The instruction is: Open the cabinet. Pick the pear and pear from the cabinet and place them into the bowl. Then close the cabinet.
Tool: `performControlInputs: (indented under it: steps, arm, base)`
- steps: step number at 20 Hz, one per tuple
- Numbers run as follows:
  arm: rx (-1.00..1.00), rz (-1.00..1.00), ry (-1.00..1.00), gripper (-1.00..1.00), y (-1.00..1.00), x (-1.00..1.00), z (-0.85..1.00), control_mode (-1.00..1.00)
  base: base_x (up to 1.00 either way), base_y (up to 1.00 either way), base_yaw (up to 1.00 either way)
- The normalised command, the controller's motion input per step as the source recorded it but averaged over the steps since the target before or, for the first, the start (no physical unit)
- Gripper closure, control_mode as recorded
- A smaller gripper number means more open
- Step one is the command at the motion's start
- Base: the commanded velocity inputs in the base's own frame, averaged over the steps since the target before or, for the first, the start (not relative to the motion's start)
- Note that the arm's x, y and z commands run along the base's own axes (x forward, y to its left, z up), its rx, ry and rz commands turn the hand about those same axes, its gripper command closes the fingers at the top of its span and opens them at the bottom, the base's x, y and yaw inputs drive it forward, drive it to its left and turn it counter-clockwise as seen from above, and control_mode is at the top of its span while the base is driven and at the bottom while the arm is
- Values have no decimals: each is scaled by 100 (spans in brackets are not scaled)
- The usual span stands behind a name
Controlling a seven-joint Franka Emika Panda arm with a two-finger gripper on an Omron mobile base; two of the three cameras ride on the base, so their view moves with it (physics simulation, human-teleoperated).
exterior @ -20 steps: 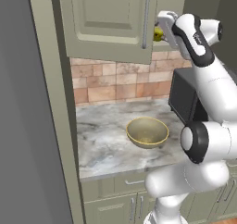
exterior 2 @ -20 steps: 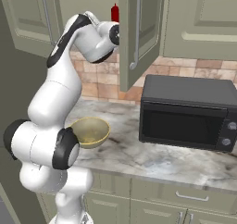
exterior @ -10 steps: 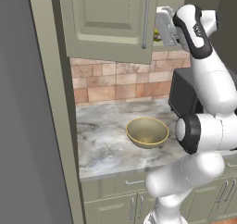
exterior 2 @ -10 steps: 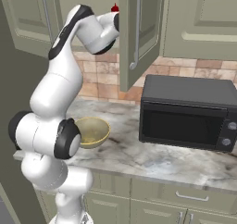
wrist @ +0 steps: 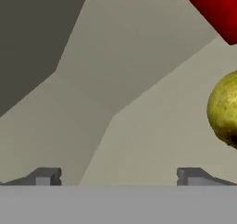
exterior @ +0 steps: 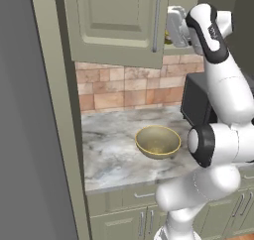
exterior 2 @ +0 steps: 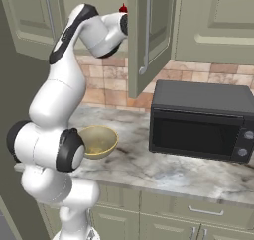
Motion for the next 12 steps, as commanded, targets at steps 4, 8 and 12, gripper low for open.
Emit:
performControlInputs:
  steps: [4,8,12]
  arm:
    - [-3,1,-19,-100,65,-44,0,-100]
    - [-2,8,-7,-100,57,-41,-1,-100]
    - [-3,21,0,-100,51,-59,-2,-100]
  base:
    - [0,0,0]
    - [0,0,0]
    - [0,0,0]
